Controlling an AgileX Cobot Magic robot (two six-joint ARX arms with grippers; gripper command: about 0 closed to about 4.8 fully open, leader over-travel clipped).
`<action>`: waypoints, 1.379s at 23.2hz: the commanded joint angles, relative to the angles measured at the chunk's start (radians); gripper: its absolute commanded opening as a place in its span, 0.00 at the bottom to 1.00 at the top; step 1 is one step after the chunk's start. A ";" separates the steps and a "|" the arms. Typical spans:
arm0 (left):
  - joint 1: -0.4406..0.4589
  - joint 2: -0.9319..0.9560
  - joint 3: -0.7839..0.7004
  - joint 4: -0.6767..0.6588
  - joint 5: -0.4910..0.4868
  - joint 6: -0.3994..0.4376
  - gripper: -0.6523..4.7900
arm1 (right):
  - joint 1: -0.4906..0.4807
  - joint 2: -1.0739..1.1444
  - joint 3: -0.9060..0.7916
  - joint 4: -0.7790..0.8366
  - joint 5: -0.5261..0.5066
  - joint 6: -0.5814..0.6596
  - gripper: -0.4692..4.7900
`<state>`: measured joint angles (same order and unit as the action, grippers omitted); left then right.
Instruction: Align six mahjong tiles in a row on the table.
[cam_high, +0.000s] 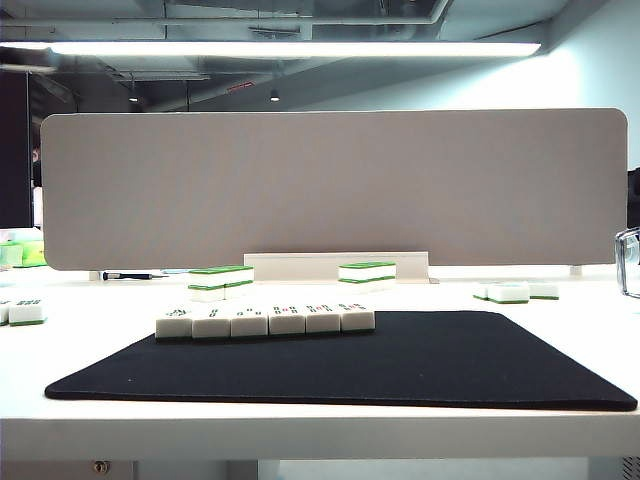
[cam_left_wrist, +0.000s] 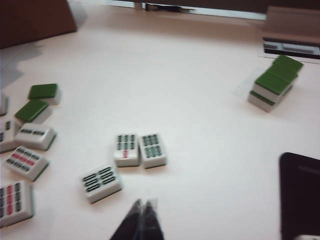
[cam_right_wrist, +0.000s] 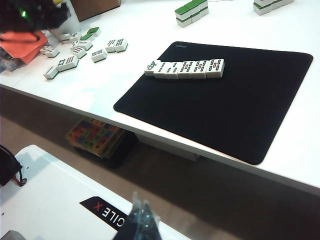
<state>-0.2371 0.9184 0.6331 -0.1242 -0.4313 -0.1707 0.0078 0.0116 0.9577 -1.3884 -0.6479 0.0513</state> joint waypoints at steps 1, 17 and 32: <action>0.034 -0.103 -0.121 0.160 -0.001 0.002 0.11 | 0.000 -0.012 0.003 0.009 -0.002 -0.003 0.09; 0.233 -0.601 -0.626 0.391 0.285 0.007 0.11 | 0.000 -0.012 0.003 0.009 -0.002 -0.003 0.09; 0.232 -0.866 -0.627 -0.035 0.299 0.068 0.11 | 0.000 -0.012 0.003 0.009 -0.002 -0.003 0.09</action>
<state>-0.0059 0.0635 0.0036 -0.1181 -0.1390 -0.1085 0.0067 0.0116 0.9573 -1.3884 -0.6479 0.0513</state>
